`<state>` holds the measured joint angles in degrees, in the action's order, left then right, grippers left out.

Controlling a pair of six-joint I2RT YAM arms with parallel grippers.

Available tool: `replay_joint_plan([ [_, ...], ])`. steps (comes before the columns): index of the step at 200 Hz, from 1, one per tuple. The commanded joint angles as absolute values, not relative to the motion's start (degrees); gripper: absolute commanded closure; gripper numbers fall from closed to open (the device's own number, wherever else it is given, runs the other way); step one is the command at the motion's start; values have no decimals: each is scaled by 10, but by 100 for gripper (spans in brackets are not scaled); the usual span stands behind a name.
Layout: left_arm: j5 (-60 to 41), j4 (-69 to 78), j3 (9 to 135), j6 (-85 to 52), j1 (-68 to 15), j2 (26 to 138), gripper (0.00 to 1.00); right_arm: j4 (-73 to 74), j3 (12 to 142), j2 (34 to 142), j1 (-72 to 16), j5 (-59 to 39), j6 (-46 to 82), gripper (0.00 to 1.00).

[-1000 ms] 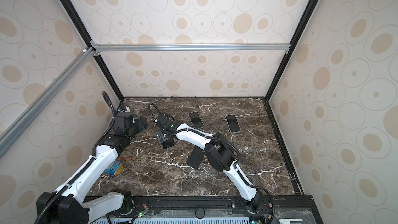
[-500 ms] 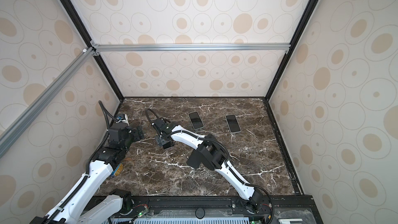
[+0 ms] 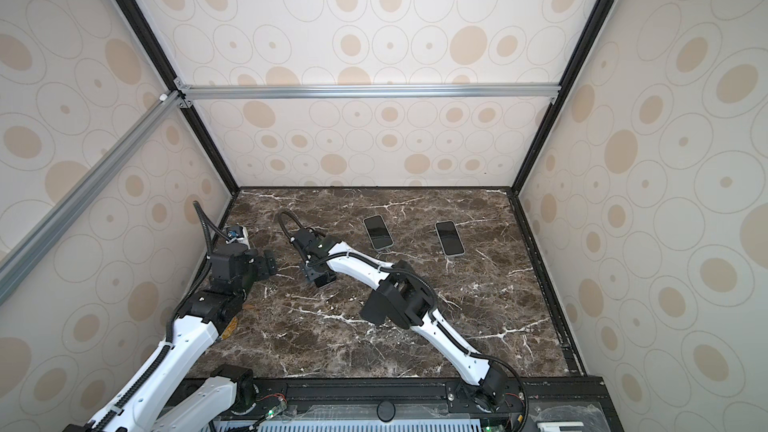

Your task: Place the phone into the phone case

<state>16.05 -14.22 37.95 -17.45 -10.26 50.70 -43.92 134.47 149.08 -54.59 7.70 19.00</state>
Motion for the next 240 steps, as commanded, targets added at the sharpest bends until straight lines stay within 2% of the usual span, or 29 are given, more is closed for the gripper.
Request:
replay_joint_plan([
  [1,173,-141,381,-163,-99,504,12,-478,1341,1501,-544,63,184,32],
  [17,171,-140,380,-165,-99,506,12,-478,1322,1485,-543,62,176,38],
  [76,156,-144,394,-169,-99,540,12,-449,1194,1385,-544,33,143,46],
  [160,46,-194,484,-176,-99,654,12,-233,911,1202,-537,-34,47,48],
  [240,-111,-242,542,-183,-99,736,13,-113,802,1129,-525,-71,6,48],
])
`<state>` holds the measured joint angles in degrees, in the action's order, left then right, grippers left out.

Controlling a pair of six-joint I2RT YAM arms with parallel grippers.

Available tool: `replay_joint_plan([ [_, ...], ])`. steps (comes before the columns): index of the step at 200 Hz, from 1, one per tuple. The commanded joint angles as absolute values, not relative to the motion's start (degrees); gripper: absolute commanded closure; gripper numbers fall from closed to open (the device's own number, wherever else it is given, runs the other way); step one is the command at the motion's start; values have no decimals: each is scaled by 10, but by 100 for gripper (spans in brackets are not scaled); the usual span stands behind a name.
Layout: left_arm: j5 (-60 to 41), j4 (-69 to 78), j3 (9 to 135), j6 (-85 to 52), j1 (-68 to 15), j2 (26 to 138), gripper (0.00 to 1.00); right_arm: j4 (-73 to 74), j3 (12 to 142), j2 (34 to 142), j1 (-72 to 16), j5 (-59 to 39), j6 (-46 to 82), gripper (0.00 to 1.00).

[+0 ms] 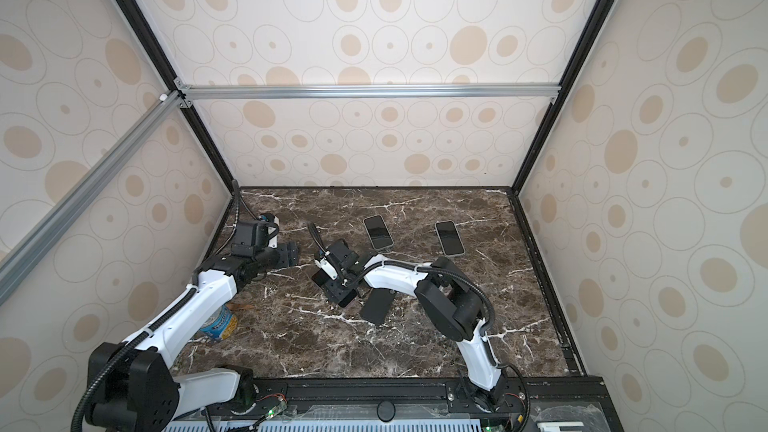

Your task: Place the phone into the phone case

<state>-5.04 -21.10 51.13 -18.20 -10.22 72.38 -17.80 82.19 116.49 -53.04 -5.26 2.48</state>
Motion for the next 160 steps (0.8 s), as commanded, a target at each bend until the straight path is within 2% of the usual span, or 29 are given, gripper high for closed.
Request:
replay_joint_plan([
  [1,-112,-243,543,-182,-99,736,13,-112,801,1128,-524,-71,6,48],
  [30,-146,-248,543,-187,-99,737,13,-85,775,1104,-520,-77,-2,48],
  [87,-281,-259,570,-226,-98,733,18,-35,731,1034,-520,-99,-37,49],
  [160,-379,-277,605,-255,-98,709,22,16,678,945,-520,-128,-66,49],
])
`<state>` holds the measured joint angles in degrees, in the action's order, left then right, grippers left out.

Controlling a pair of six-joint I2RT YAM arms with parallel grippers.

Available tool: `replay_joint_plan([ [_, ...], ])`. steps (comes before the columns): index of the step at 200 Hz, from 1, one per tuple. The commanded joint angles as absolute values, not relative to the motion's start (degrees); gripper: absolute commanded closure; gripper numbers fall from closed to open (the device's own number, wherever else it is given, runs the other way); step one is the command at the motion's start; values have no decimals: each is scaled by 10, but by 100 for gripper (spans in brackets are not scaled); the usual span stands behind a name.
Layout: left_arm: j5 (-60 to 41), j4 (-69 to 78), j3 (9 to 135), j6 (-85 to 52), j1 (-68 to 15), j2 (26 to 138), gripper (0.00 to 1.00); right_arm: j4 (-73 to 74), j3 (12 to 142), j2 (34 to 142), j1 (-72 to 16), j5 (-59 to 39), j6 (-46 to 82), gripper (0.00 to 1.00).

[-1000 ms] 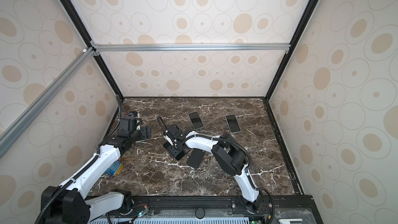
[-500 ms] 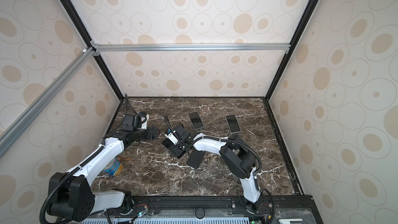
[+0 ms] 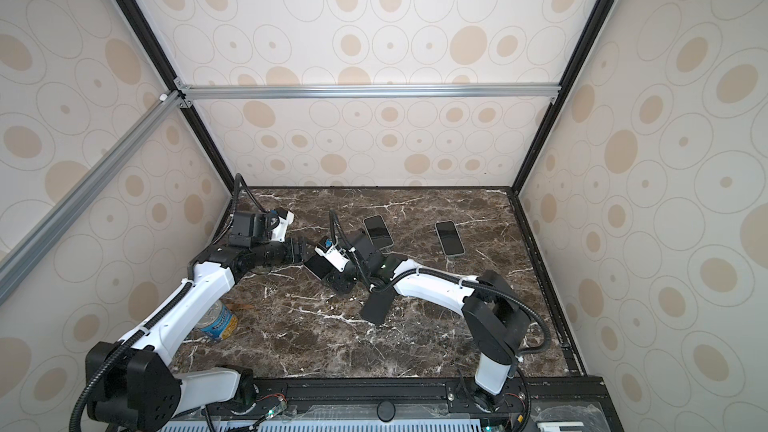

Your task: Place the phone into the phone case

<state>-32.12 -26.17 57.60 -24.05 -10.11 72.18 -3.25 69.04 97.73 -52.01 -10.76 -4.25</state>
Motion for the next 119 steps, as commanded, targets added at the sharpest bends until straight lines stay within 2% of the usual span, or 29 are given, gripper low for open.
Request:
replay_joint_plan([
  [1,-382,-277,605,-255,-98,709,23,16,678,944,-520,-128,-66,49],
  [69,-433,-262,591,-271,-98,705,29,32,654,913,-519,-146,-76,49],
  [90,-447,-263,585,-272,-98,704,34,42,651,911,-520,-149,-71,49],
  [111,-458,-269,581,-266,-98,700,45,50,650,909,-520,-149,-70,49],
  [119,-459,-273,580,-263,-98,697,47,50,650,909,-520,-146,-70,49],
])
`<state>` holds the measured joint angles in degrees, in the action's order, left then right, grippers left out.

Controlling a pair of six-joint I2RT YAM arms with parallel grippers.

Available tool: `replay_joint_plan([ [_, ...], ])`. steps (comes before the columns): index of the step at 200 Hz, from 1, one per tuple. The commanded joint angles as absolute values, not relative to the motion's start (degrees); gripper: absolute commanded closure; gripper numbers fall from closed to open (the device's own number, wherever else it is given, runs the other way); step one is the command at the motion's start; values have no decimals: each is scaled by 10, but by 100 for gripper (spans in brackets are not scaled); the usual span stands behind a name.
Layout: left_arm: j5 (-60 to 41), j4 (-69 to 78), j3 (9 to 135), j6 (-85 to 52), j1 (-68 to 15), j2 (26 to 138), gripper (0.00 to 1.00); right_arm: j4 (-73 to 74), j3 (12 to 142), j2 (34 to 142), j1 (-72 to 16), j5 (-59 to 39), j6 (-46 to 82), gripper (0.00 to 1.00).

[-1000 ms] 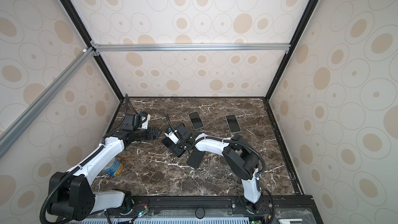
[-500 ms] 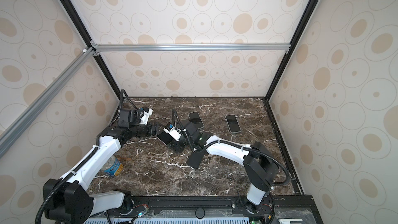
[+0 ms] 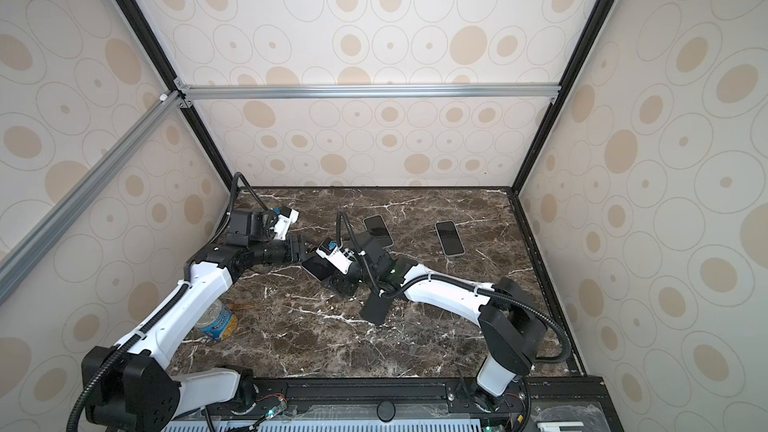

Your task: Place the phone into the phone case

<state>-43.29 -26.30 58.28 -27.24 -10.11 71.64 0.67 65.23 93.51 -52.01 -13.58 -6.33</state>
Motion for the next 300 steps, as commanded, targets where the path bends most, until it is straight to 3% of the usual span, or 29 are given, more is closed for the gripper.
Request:
replay_joint_plan([
  [1,-459,-274,579,-263,-98,696,47,50,651,909,-519,-147,-70,49],
  [43,-456,-290,562,-251,-98,682,56,54,649,906,-522,-147,-70,49],
  [65,-458,-293,558,-251,-98,672,66,54,647,903,-522,-138,-70,49],
  [102,-458,-281,557,-262,-98,658,99,56,645,895,-526,-127,-70,48],
  [116,-459,-269,555,-273,-98,651,100,60,644,889,-528,-121,-72,47],
  [130,-461,-255,556,-288,-98,645,100,64,643,881,-530,-108,-65,37],
  [151,-458,-224,562,-313,-98,633,100,77,636,861,-529,-79,-42,9],
  [166,-459,-181,558,-340,-98,615,100,84,631,839,-529,-64,-22,0],
  [204,-475,-32,524,-432,-98,549,100,95,615,778,-515,-81,28,0],
  [231,-487,29,521,-462,-98,522,100,146,585,733,-474,-155,118,1],
  [264,-530,119,506,-508,-99,512,100,264,534,701,-434,-224,220,16],
  [300,-571,290,473,-603,-99,501,100,290,547,700,-428,-272,254,29],
])
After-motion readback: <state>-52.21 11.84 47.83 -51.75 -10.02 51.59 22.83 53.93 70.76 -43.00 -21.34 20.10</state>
